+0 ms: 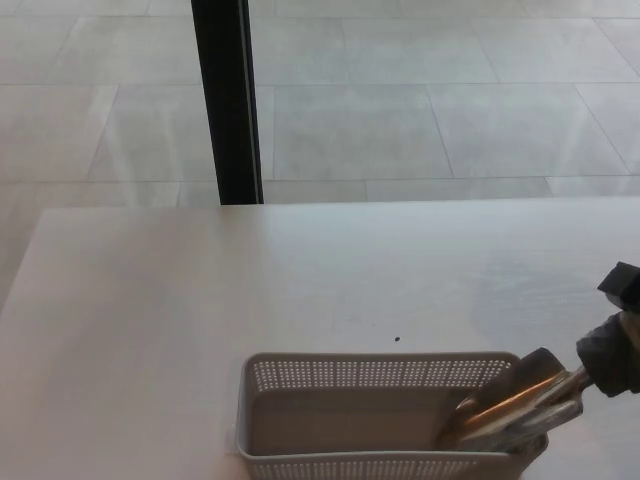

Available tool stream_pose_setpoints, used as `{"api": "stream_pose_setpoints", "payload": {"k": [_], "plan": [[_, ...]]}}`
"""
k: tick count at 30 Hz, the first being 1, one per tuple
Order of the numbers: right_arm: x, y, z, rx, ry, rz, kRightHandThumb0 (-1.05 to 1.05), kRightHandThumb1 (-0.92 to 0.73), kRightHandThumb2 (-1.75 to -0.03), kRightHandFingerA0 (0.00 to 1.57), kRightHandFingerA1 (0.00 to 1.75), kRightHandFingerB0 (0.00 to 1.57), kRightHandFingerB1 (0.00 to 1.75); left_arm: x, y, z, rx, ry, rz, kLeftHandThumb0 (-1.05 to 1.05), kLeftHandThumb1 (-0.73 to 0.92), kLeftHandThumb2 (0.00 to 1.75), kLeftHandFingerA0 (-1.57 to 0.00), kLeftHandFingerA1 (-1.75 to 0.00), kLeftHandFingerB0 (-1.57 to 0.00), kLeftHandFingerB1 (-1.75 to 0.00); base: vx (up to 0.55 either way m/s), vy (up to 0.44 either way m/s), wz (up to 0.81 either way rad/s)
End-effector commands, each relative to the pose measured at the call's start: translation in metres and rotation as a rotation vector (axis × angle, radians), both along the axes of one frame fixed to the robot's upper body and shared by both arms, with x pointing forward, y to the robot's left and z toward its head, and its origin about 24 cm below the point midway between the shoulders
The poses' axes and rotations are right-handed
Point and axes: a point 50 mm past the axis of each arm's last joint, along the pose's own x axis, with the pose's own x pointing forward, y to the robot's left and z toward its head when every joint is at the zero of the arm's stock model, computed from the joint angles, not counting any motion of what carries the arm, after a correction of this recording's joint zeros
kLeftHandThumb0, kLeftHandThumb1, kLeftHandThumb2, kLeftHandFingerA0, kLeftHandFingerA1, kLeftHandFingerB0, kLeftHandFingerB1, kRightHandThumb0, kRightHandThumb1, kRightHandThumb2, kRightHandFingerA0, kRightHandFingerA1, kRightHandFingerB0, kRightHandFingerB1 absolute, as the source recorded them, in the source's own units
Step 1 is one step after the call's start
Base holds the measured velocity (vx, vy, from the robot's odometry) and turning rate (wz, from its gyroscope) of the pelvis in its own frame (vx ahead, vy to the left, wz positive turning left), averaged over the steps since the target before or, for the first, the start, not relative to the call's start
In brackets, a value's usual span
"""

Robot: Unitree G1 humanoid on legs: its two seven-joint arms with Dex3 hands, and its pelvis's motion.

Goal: A garden tool is kept on the righthand side and a container is kept on the lefthand side on a desk infront of the robot. the robot uses its right hand to pick up the garden tool and makes a scooping motion inside the container

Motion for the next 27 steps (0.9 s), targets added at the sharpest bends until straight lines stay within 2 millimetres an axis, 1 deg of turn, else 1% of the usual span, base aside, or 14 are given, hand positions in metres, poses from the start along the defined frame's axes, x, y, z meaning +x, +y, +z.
{"api": "stream_pose_setpoints", "payload": {"k": [1,2,4,5,6,7,8,11,14,16,19,21,25,27], "plan": [[-0.007,0.008,0.014,-0.023,0.064,-0.503,-0.45,-0.74,-0.71,0.92,1.75,0.81,1.18,-0.006,0.005,0.003,-0.007,0.006,0.006,-0.51,0.67,0.60,-0.60,-0.64,-0.55,-0.51,0.00,0.000,0.00],[-0.006,0.009,0.012,-0.008,0.058,-0.493,-0.45,-0.73,-0.74,0.92,1.75,0.78,1.35,-0.006,0.004,0.003,-0.001,0.004,-0.001,-0.52,0.67,0.60,-0.60,-0.66,-0.55,-0.52,0.00,0.000,0.00],[-0.006,0.012,0.010,-0.004,0.067,-0.501,-0.46,-0.75,-0.72,0.93,1.75,0.76,1.35,-0.006,0.004,0.002,0.001,0.003,0.001,-0.53,0.66,0.60,-0.59,-0.68,-0.54,-0.52,0.00,0.000,0.00],[-0.007,0.015,0.010,-0.005,0.081,-0.517,-0.51,-0.63,-1.07,1.17,1.36,0.81,1.07,-0.006,0.004,0.002,0.000,-0.002,0.009,-0.52,0.66,0.60,-0.60,-0.70,-0.54,-0.53,0.00,0.000,0.00],[-0.006,0.017,0.008,-0.004,0.086,-0.520,-0.49,-0.80,-0.64,0.89,1.75,0.79,1.16,-0.005,0.004,0.003,0.002,-0.002,0.004,-0.52,0.66,0.60,-0.62,-0.71,-0.54,-0.53,0.00,0.000,0.00],[-0.006,0.019,0.006,0.008,0.101,-0.512,-0.49,-0.77,-0.63,0.87,1.75,0.78,1.08,-0.005,0.004,0.003,0.002,-0.003,0.004,-0.52,0.66,0.60,-0.62,-0.71,-0.54,-0.53,0.00,0.000,0.00],[-0.007,0.025,0.003,0.019,0.123,-0.496,-0.47,-0.73,-0.65,0.82,1.74,0.76,0.72,-0.004,0.004,0.003,-0.005,-0.013,0.017,-0.51,0.66,0.60,-0.61,-0.70,-0.53,-0.54,0.00,0.000,0.00],[-0.008,0.032,-0.003,0.030,0.108,-0.489,-0.48,-0.75,-0.67,0.85,1.75,0.78,0.76,-0.005,0.003,0.002,0.002,0.006,0.009,-0.51,0.67,0.60,-0.62,-0.67,-0.53,-0.51,0.00,0.000,0.00],[-0.011,0.041,-0.013,0.079,0.135,-0.473,-0.48,-0.76,-0.69,0.87,1.71,0.78,0.66,-0.003,0.003,0.002,-0.011,0.001,0.004,-0.53,0.67,0.60,-0.59,-0.66,-0.53,-0.51,0.00,0.000,0.00],[-0.013,0.048,-0.020,0.130,0.168,-0.475,-0.46,-0.76,-0.69,0.88,1.72,0.82,0.85,-0.002,0.004,0.003,-0.006,0.001,-0.001,-0.53,0.68,0.60,-0.62,-0.64,-0.55,-0.50,0.00,0.000,0.00],[-0.014,0.060,-0.032,0.153,0.225,-0.496,-0.49,-0.77,-0.72,0.90,1.74,0.82,0.84,0.000,0.003,0.003,-0.016,-0.006,0.017,-0.52,0.67,0.60,-0.63,-0.64,-0.56,-0.51,0.00,0.000,0.00],[-0.016,0.066,-0.038,0.177,0.270,-0.493,-0.48,-0.76,-0.71,0.90,1.71,0.77,0.70,0.001,0.003,0.003,-0.013,-0.004,0.005,-0.53,0.68,0.60,-0.61,-0.64,-0.54,-0.50,0.00,0.000,0.00],[-0.019,0.082,-0.052,0.230,0.333,-0.510,-0.49,-0.71,-0.70,0.92,1.68,0.76,0.69,0.001,0.003,0.003,-0.017,-0.007,0.021,-0.52,0.68,0.60,-0.59,-0.64,-0.53,-0.50,0.00,0.000,0.00],[-0.021,0.090,-0.062,0.270,0.354,-0.523,-0.49,-0.71,-0.72,0.94,1.63,0.67,0.62,0.000,0.002,0.002,-0.024,-0.006,0.018,-0.53,0.68,0.60,-0.59,-0.65,-0.55,-0.51,0.00,0.000,0.00]]}}
